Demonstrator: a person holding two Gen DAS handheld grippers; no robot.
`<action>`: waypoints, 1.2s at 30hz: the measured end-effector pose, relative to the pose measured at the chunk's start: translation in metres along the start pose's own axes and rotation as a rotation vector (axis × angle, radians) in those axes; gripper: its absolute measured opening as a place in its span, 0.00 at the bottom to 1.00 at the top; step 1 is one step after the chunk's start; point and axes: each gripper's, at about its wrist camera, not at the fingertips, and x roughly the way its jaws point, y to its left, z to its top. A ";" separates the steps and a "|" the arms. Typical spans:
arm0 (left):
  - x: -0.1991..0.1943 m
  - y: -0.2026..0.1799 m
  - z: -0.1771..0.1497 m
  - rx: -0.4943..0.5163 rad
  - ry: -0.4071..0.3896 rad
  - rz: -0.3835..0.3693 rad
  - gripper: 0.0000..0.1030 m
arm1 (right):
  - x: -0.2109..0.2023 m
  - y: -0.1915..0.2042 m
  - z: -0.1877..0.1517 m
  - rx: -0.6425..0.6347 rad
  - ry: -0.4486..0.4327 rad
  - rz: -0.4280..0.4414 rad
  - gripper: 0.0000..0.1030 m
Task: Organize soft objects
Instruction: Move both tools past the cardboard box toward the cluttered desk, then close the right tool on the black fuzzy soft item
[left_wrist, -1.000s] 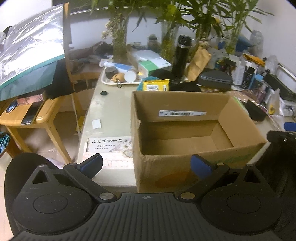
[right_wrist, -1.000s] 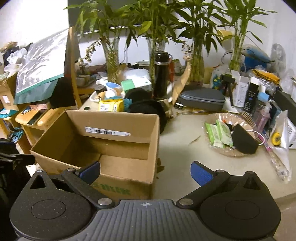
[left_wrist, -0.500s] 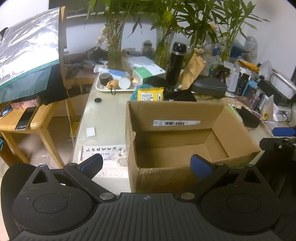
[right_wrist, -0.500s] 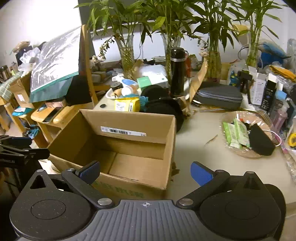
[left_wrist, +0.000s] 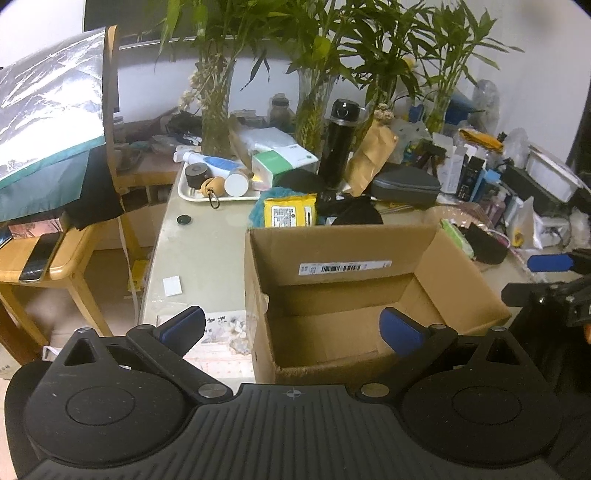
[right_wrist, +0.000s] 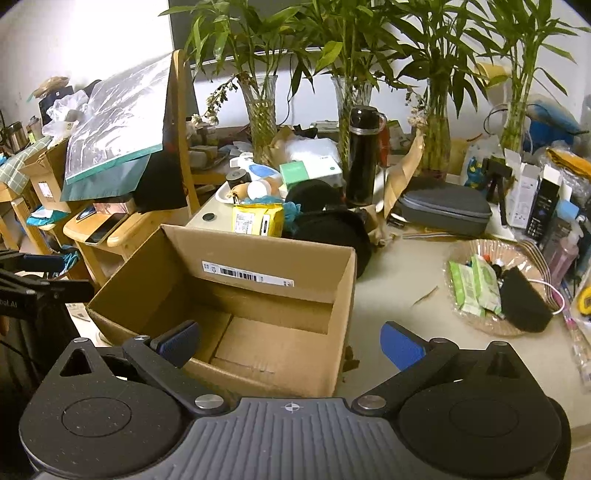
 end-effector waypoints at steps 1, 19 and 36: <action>0.001 0.001 0.001 -0.002 -0.001 0.000 1.00 | 0.000 -0.001 0.001 -0.001 -0.002 0.001 1.00; 0.025 0.021 0.026 -0.057 -0.014 -0.033 1.00 | 0.019 -0.033 0.014 0.058 -0.033 -0.015 1.00; 0.048 0.033 0.064 -0.051 -0.064 -0.032 1.00 | 0.051 -0.059 0.058 0.010 -0.080 0.007 1.00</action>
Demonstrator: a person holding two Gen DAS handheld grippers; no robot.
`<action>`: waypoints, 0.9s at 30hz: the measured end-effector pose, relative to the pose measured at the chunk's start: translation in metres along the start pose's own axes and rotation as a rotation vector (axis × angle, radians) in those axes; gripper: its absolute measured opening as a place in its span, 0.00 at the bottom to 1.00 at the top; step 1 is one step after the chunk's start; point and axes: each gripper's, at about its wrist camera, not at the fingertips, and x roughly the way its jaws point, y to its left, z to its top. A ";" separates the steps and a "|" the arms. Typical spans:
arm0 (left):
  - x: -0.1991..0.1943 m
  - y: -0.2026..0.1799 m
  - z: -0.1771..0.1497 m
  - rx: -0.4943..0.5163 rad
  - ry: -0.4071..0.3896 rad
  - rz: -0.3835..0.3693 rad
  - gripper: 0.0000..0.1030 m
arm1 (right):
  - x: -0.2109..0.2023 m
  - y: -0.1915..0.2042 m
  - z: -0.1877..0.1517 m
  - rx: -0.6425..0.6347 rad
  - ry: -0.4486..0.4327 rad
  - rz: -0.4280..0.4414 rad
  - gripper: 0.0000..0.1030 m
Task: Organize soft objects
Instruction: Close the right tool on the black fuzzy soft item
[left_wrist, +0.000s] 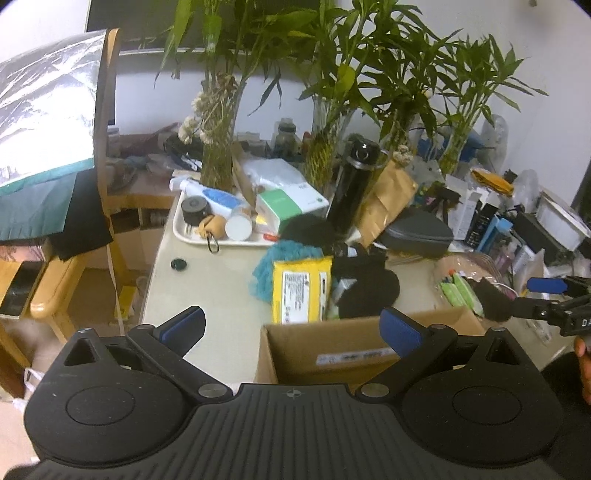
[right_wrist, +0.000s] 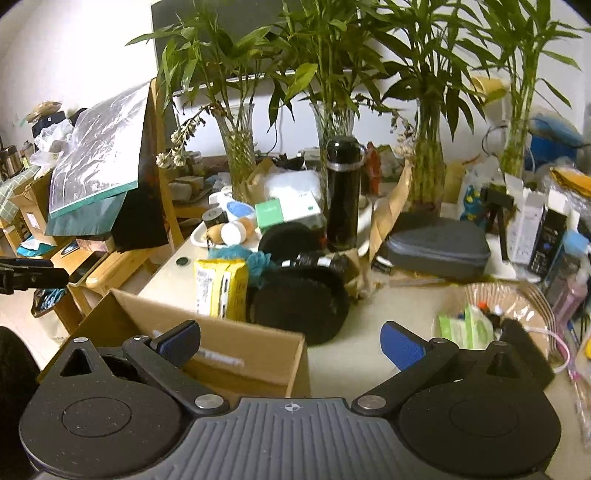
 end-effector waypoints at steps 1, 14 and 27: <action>0.003 0.001 0.001 0.007 -0.004 0.003 1.00 | 0.003 -0.001 0.001 -0.007 -0.009 -0.007 1.00; 0.058 0.030 0.018 0.001 -0.080 -0.009 1.00 | 0.072 -0.039 0.010 0.008 -0.019 0.010 1.00; 0.086 0.057 0.007 -0.064 -0.049 0.009 1.00 | 0.140 -0.059 0.018 -0.146 0.009 0.055 1.00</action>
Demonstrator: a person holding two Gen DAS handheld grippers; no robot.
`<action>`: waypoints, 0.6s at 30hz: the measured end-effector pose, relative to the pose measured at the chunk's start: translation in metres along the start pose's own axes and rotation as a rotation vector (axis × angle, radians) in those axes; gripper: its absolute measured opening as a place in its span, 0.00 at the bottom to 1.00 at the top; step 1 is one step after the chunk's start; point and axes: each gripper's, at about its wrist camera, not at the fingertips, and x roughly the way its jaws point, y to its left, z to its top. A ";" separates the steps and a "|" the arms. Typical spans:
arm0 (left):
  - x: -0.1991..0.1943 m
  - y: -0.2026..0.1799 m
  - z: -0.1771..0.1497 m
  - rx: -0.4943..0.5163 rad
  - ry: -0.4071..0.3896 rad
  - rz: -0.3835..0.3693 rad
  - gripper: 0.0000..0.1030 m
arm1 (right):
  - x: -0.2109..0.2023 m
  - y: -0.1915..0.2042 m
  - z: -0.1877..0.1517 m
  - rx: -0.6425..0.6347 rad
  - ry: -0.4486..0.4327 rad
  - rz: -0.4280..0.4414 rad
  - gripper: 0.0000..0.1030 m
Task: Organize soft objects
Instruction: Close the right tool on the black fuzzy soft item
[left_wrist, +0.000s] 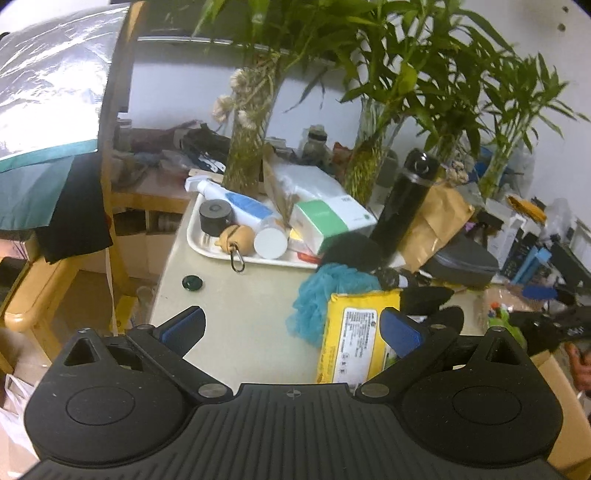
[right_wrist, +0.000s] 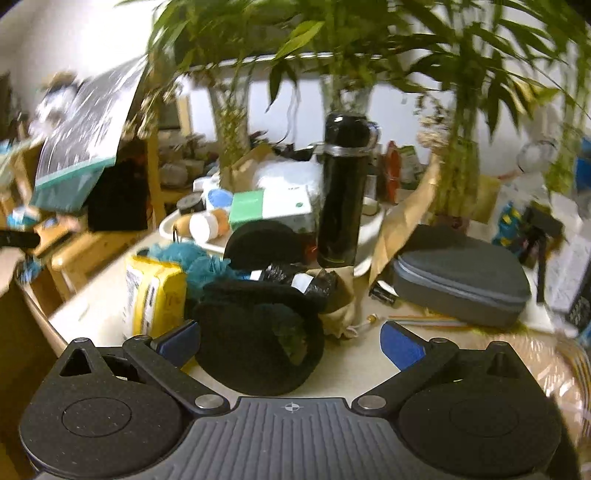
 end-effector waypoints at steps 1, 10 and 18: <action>0.000 -0.002 0.000 0.013 0.000 0.004 1.00 | 0.006 0.001 0.000 -0.031 0.006 0.005 1.00; 0.009 -0.005 -0.002 0.034 0.026 0.001 1.00 | 0.038 0.000 0.004 -0.193 0.030 0.105 0.93; 0.013 0.001 -0.003 -0.001 0.053 -0.008 1.00 | 0.067 0.014 0.013 -0.329 0.068 0.186 0.91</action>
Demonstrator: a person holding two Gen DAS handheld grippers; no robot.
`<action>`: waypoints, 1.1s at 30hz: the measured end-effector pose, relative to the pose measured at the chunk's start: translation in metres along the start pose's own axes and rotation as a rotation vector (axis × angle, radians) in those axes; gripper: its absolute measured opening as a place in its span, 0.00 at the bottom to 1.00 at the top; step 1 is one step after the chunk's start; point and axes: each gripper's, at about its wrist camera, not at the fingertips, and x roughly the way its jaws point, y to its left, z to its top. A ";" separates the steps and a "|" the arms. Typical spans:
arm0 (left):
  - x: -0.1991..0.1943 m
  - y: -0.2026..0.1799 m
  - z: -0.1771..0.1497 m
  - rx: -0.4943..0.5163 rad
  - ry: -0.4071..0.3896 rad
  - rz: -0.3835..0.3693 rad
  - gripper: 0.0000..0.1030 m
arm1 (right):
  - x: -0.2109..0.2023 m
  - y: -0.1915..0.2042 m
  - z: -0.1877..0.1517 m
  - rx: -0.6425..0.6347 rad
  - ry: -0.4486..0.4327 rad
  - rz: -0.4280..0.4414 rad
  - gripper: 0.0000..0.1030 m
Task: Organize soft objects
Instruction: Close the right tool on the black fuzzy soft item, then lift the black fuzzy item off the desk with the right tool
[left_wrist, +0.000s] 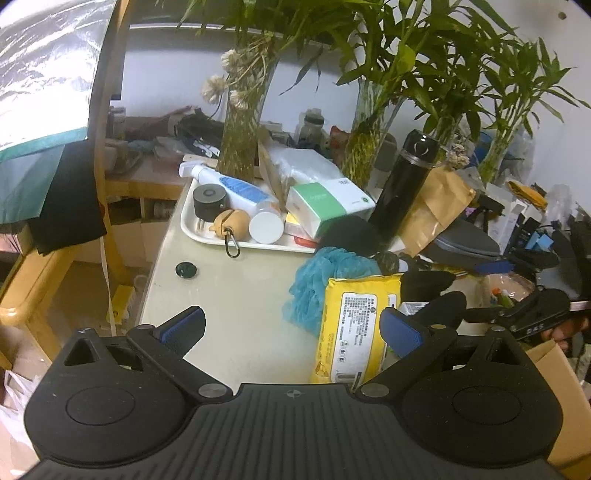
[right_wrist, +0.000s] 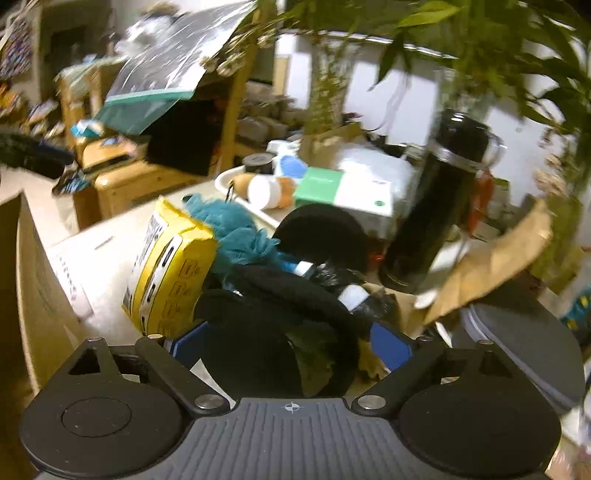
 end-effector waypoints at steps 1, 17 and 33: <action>0.001 0.001 0.000 -0.002 0.003 0.000 1.00 | 0.004 0.002 0.002 -0.023 0.007 0.004 0.91; 0.002 0.007 0.000 -0.024 0.015 0.001 1.00 | 0.023 0.024 0.020 -0.253 0.062 -0.002 0.27; -0.003 0.005 0.002 -0.026 -0.013 0.012 1.00 | -0.028 -0.020 -0.001 0.203 0.107 -0.179 0.22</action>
